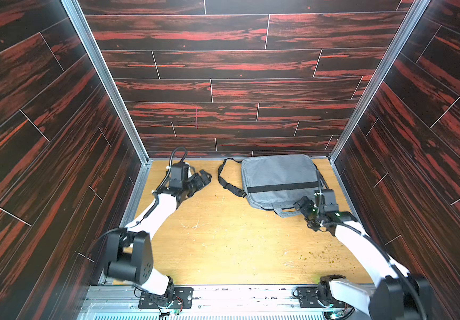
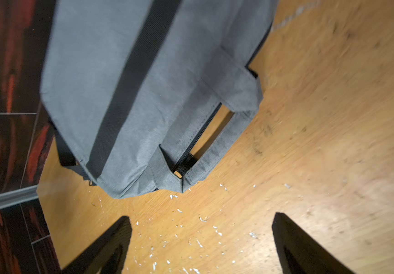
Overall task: Open the zippered laptop bag and take out the laptop
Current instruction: Move the zippered laptop bag to the center of the board.
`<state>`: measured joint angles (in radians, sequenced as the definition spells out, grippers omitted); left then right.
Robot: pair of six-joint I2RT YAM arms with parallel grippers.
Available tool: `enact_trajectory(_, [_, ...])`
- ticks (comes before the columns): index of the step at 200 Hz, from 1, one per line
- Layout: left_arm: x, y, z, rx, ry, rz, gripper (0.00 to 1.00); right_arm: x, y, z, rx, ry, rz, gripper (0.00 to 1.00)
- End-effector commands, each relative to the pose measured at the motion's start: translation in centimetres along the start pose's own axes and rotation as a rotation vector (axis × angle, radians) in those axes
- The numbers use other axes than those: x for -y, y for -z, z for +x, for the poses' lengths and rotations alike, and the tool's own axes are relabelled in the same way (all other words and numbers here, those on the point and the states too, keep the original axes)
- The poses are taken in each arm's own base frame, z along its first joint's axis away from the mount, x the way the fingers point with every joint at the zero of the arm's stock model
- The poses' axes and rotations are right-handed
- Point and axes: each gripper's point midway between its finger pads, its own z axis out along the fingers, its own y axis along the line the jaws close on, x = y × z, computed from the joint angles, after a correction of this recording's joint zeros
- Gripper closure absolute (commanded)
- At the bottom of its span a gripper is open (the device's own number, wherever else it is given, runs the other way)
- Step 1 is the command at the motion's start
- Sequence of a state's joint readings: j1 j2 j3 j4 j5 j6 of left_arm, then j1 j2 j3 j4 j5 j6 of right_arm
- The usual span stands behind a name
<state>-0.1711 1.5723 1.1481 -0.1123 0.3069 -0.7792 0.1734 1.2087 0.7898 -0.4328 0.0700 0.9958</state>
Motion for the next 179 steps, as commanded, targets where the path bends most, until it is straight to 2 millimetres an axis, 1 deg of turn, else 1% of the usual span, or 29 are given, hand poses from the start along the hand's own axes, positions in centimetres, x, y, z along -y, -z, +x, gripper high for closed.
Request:
enact_trajectory(1, [1.7,-0.8,0.6,-0.068,0.035,0.031,0.03,-0.2,-1.2,0.1,-0.03,-0.124,0.029,0.06])
enact_trajectory(16, [2.2,-1.6,0.7,-0.085,0.044,0.046,0.03,-0.3,-2.5,-0.1,-0.047,-0.18,0.039,0.08])
enact_trajectory(31, [2.6,-2.3,0.9,-0.101,0.049,0.058,0.03,-1.0,-3.9,-0.2,-0.071,-0.216,0.029,0.1])
enact_trajectory(46, [3.0,-2.8,1.0,-0.11,0.046,0.066,0.03,-1.5,-5.3,-0.9,-0.076,-0.254,0.03,0.13])
enact_trajectory(70, [3.5,-3.1,0.9,-0.118,0.045,0.078,0.03,-2.4,-6.9,-2.4,-0.063,-0.279,0.026,0.18])
enact_trajectory(83, [3.6,-3.3,0.8,-0.12,0.044,0.08,0.03,-2.8,-7.7,-2.8,-0.066,-0.289,0.035,0.21])
enact_trajectory(121, [3.8,-3.6,0.8,-0.13,0.043,0.088,0.03,-2.0,-10.3,-2.0,-0.121,-0.341,0.093,0.29])
enact_trajectory(165, [3.8,-3.7,1.0,-0.144,0.018,0.078,0.03,-1.1,-11.3,-1.9,-0.128,-0.359,0.159,0.35])
enact_trajectory(179, [3.6,-3.8,1.0,-0.144,0.02,0.074,0.03,-0.6,-12.0,-1.8,-0.129,-0.365,0.176,0.38])
